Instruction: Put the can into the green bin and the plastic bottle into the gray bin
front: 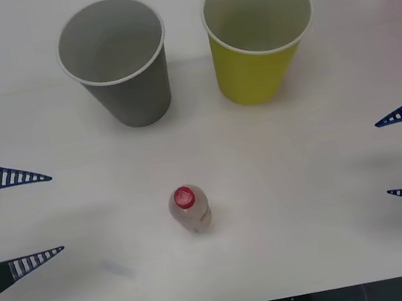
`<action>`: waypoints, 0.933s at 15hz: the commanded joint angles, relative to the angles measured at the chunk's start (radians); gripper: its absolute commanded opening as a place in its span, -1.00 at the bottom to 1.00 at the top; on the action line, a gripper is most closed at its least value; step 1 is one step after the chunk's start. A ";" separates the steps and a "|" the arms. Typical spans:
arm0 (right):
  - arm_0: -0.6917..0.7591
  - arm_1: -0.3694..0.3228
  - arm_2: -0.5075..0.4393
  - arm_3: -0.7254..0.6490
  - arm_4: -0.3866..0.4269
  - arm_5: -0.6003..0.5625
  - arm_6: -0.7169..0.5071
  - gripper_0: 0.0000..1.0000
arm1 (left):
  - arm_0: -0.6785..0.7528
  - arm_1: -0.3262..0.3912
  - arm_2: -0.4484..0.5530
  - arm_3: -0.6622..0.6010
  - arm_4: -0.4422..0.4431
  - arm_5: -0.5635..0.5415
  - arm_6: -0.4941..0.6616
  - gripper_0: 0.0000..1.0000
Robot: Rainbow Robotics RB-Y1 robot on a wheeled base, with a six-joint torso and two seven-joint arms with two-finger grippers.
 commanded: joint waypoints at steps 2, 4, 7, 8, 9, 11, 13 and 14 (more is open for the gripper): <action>0.000 0.000 0.000 0.000 0.000 0.000 0.000 1.00 | 0.009 0.000 -0.001 0.035 0.003 -0.003 0.010 1.00; 0.000 0.000 0.000 0.000 0.000 0.000 0.000 1.00 | 0.008 -0.002 -0.018 0.089 0.004 -0.043 0.022 1.00; 0.000 0.000 0.000 0.000 0.000 0.000 0.000 1.00 | 0.008 -0.019 -0.086 0.167 0.046 -0.075 0.029 1.00; 0.000 0.000 0.000 0.000 0.000 0.000 0.000 1.00 | 0.003 -0.036 -0.109 0.188 0.053 -0.080 0.029 1.00; 0.000 0.000 0.000 0.000 0.000 0.000 0.000 1.00 | -0.009 -0.059 -0.139 0.211 0.061 -0.089 0.029 1.00; 0.000 0.000 0.000 0.000 0.000 0.000 0.000 1.00 | -0.043 -0.095 -0.190 0.262 0.079 -0.112 0.033 1.00; 0.000 0.000 0.000 0.000 0.000 0.000 0.000 1.00 | -0.081 -0.141 -0.230 0.313 0.085 -0.132 0.038 1.00; 0.000 0.000 0.000 0.000 0.000 0.000 0.000 1.00 | -0.103 -0.167 -0.251 0.340 0.085 -0.133 0.038 1.00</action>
